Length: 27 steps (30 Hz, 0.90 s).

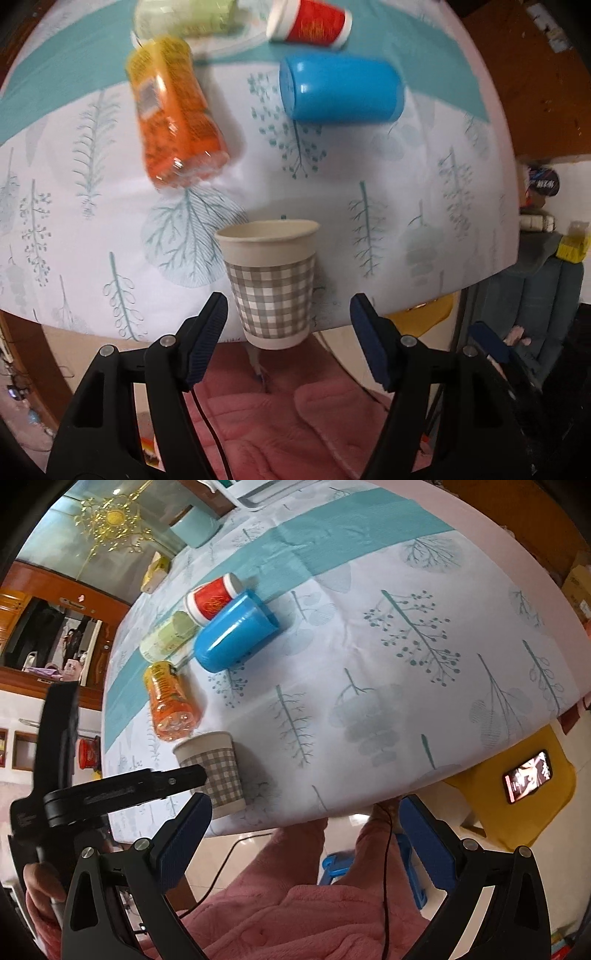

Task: Flip cup upright
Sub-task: 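Lower the cup upright onto the table and open the left tool, then close the right tool around the upright grey checkered cup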

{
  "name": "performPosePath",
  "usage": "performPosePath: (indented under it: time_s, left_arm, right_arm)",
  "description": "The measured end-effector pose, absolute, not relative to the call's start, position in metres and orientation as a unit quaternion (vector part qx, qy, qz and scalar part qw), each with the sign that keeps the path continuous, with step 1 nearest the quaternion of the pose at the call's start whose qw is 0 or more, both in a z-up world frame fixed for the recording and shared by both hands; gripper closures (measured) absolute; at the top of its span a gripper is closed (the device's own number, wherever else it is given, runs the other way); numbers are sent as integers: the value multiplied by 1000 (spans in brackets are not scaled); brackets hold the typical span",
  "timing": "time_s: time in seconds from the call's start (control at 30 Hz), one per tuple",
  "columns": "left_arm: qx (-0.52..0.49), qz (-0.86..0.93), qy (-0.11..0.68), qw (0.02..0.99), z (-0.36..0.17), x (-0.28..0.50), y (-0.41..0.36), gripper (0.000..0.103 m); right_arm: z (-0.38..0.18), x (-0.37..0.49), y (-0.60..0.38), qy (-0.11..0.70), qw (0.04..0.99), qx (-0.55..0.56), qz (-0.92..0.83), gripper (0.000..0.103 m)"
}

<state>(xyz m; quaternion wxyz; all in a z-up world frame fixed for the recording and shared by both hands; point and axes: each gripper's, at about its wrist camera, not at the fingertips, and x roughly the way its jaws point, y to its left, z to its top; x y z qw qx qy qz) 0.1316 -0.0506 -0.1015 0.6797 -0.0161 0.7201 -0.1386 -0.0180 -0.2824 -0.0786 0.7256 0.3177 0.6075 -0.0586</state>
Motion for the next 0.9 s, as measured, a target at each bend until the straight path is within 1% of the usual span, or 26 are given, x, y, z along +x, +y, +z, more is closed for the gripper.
performPosePath:
  time_s: [0.17,0.33,0.47,0.7,0.87,0.9]
  left_arm:
    - [-23,-134,664,735,-68,123,-29,37]
    - [-49,-121,628,767,-56,117,9,37]
    - [-73,-104,604,786,-53,111,41,37]
    - [-65,-76,589,802,-59,100,87,37]
    - [-60,-72,601,794,-70,98,107,37]
    - [-62,-73,605,791,-73,98,110,37]
  right_arm:
    - [-82,-9,-275,599,730,326,-40,0]
    - [-86,8,-253,593,742,312,-21,0]
    - [-86,25,-225,594,756,274,-4,0]
    - [-95,50,-171,600,770,218,17,0]
    - [-111,66,-145,612,764,202,22,1]
    - [-114,67,-143,616,762,201,21,3]
